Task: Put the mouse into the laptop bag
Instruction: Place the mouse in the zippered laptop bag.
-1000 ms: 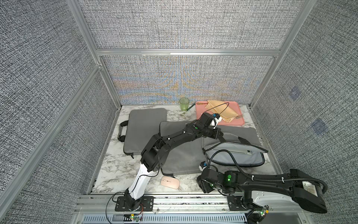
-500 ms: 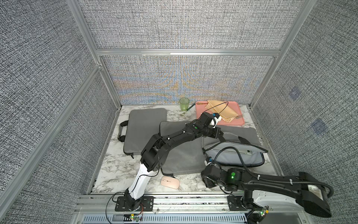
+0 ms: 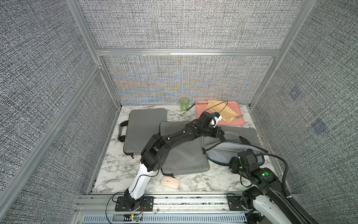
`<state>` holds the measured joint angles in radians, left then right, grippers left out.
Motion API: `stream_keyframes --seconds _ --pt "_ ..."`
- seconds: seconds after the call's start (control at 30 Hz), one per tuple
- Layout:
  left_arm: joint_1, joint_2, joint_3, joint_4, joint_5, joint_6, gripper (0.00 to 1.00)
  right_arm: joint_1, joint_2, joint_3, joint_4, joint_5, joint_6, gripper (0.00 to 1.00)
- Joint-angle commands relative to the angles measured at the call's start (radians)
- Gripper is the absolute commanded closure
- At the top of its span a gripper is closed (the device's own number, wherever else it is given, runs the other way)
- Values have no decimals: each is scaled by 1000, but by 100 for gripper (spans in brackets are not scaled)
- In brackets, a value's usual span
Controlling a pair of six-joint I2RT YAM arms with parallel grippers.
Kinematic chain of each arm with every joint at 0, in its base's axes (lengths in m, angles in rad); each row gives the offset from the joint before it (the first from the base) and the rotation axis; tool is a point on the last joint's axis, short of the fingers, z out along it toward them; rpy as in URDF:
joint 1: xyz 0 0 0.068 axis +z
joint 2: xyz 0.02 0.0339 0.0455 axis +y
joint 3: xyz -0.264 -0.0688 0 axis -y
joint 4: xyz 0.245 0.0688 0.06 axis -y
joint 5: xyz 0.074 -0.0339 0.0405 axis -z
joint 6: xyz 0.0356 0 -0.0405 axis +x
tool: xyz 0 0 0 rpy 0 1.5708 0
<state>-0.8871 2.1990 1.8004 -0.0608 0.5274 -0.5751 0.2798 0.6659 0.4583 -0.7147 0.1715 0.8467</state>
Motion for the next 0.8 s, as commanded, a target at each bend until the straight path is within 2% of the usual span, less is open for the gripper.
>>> stream_keyframes --seconds 0.0,0.1,0.3,0.4,0.53,0.77 --pt "11 -24 -5 75 -4 -13 100 -167 87 -5 127 -115 -62 87" --pt "10 -26 -14 91 17 -27 100 -323 154 -21 195 -184 -56 92" --pt "8 -27 -24 118 40 -45 100 -489 177 -50 257 -158 3 94" --pt "8 -19 -13 115 52 -52 100 -549 159 -65 282 -134 33 94" --pt "6 -10 -4 115 55 -63 100 -624 161 -77 364 -163 63 93" --pt "2 -3 5 119 52 -75 100 -647 293 -59 504 -169 134 88"
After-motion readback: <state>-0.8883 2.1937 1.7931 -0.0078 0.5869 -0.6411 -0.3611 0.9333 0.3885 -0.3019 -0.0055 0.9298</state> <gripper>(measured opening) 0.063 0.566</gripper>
